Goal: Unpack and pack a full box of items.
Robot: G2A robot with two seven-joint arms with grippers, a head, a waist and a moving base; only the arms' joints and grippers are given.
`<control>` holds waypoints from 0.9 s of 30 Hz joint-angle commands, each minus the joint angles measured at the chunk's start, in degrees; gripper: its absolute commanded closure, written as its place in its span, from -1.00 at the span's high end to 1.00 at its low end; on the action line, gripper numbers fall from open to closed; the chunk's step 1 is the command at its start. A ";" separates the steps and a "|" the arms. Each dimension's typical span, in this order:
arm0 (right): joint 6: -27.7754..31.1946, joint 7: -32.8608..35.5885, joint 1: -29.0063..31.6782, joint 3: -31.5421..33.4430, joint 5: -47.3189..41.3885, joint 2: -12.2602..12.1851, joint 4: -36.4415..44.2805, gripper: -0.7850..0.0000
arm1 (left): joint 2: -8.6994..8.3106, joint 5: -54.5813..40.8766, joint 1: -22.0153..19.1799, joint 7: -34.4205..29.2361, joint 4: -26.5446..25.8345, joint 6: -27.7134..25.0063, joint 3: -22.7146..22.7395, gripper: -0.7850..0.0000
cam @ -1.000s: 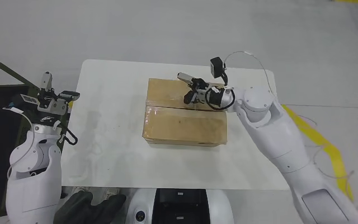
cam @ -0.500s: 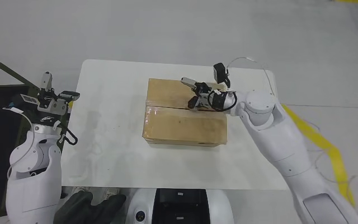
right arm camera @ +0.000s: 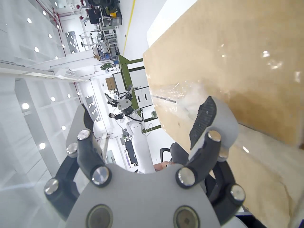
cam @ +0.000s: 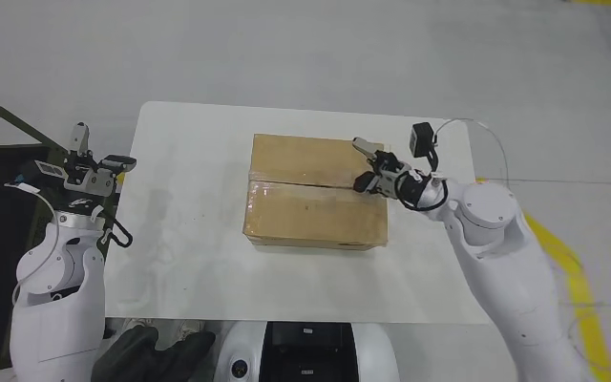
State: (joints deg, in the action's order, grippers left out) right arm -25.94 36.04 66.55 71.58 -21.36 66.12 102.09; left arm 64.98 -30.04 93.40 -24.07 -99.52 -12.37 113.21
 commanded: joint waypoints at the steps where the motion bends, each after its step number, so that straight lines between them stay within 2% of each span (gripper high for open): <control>1: 0.34 -0.45 1.96 1.89 -0.06 -0.31 1.57 1.00 | 0.00 0.00 0.00 0.00 0.00 0.00 0.00 1.00; 6: 0.50 -0.42 4.40 4.27 0.45 -0.82 3.64 1.00 | 0.00 0.00 0.00 0.00 0.00 0.00 0.00 1.00; 10: 2.16 1.59 3.85 2.79 2.28 -0.94 4.48 1.00 | 0.00 0.00 0.00 0.00 0.00 0.00 0.00 1.00; 17: 1.99 5.55 -1.21 -3.51 4.17 -0.42 1.99 1.00 | 0.00 0.00 0.00 0.00 0.00 0.00 0.00 1.00; 27: 0.99 7.18 -7.04 -9.79 4.61 0.61 -2.99 1.00 | 0.00 0.00 0.00 0.00 0.00 0.00 0.00 1.00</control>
State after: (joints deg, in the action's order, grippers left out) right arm -24.86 43.43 59.80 61.87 -16.51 66.67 99.63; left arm 64.98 -30.04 93.40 -24.07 -99.52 -12.37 113.21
